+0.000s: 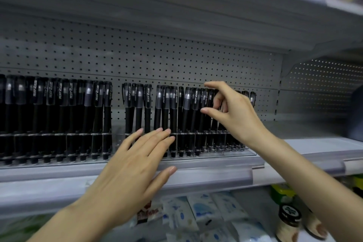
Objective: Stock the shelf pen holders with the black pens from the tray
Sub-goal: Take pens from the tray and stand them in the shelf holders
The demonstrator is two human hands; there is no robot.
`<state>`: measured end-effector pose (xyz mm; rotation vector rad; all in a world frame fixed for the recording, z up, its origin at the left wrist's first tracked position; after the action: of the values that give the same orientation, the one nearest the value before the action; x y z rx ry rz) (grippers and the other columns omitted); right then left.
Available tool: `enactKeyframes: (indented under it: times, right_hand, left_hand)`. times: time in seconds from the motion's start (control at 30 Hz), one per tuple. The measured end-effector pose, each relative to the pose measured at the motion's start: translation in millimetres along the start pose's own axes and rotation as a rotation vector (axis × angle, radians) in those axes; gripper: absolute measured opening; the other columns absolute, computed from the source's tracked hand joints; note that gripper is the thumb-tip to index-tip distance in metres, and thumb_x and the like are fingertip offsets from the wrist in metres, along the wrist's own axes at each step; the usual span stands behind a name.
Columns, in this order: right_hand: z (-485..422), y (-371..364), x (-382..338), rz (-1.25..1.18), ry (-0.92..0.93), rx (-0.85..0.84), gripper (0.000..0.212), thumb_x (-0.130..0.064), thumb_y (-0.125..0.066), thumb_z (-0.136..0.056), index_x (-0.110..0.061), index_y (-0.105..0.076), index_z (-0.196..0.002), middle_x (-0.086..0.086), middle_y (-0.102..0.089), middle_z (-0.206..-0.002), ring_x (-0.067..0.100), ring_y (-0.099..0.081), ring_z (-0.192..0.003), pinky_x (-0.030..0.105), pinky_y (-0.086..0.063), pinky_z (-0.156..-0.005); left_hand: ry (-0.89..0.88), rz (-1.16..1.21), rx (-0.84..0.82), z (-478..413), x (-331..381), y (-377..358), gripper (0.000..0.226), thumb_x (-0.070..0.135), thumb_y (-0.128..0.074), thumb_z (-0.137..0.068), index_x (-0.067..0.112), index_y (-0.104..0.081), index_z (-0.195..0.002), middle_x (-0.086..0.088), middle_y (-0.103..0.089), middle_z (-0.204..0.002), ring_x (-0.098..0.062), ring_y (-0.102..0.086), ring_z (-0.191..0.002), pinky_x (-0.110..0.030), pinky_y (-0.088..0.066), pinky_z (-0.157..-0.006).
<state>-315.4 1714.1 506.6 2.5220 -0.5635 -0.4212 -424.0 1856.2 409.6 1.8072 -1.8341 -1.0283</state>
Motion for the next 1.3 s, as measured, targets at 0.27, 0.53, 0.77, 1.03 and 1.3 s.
enactKeyframes:
  times: [0.27, 0.53, 0.77, 1.03, 1.3]
  right_hand:
    - [21, 3, -23, -0.023, 0.01, -0.027, 0.06, -0.026, -0.069, -0.084, -0.031, -0.041, -0.136, -0.006, -0.051, -0.077, 0.006, -0.046, -0.063, 0.02, -0.042, -0.067]
    - [76, -42, -94, -0.188, 0.036, -0.242, 0.05, -0.037, -0.063, -0.086, -0.032, -0.043, -0.132, -0.006, -0.055, -0.084, 0.012, -0.053, -0.07, 0.019, -0.044, -0.063]
    - [194, -132, -126, -0.306, -0.042, -0.641, 0.049, -0.053, -0.052, -0.079, -0.034, -0.049, -0.124, -0.012, -0.053, -0.092, 0.009, -0.054, -0.077, 0.017, -0.041, -0.066]
    - [370, -223, -133, -0.457, -0.295, -1.241, 0.039, -0.048, -0.062, -0.084, -0.033, -0.052, -0.119, -0.015, -0.054, -0.101, -0.001, -0.055, -0.089, 0.012, -0.042, -0.077]
    - [402, -234, -127, -0.448, -0.491, -1.381, 0.03, -0.042, -0.067, -0.083, -0.023, -0.06, -0.106, -0.01, -0.059, -0.086, 0.003, -0.055, -0.078, 0.022, -0.047, -0.08]
  left_hand:
    - [0.001, 0.066, 0.013, 16, 2, 4, 0.058, 0.052, -0.026, -0.101, 0.019, -0.033, -0.148, 0.003, -0.033, -0.153, -0.005, -0.02, -0.141, -0.029, -0.01, -0.114]
    - [0.007, 0.174, -0.035, 65, -3, 23, 0.06, 0.051, -0.029, -0.099, 0.017, -0.032, -0.148, 0.0, -0.031, -0.155, -0.009, -0.021, -0.144, -0.031, -0.008, -0.117]
    - [0.163, 0.289, -0.228, 200, 0, 12, 0.06, 0.051, -0.031, -0.098, 0.015, -0.037, -0.145, 0.0, -0.03, -0.155, -0.012, -0.022, -0.145, -0.036, -0.012, -0.118]
    - [0.456, 0.471, -0.474, 331, 18, -28, 0.061, 0.057, -0.028, -0.098, 0.02, -0.038, -0.145, 0.005, -0.031, -0.154, -0.004, -0.018, -0.144, -0.029, -0.006, -0.118]
    - [0.611, 0.552, -0.388, 343, 13, -38, 0.056, 0.053, -0.036, -0.094, 0.024, -0.045, -0.141, 0.013, -0.038, -0.149, 0.003, -0.02, -0.141, -0.023, -0.013, -0.116]
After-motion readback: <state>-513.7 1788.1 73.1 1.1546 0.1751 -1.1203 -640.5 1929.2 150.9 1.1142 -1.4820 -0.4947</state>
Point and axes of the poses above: each hand's wrist, its own z-axis away from the middle knuckle, its own y-axis out of the back of the hand, x = y × z, the point moved 8 cm from there along -z, towards the middle knuckle
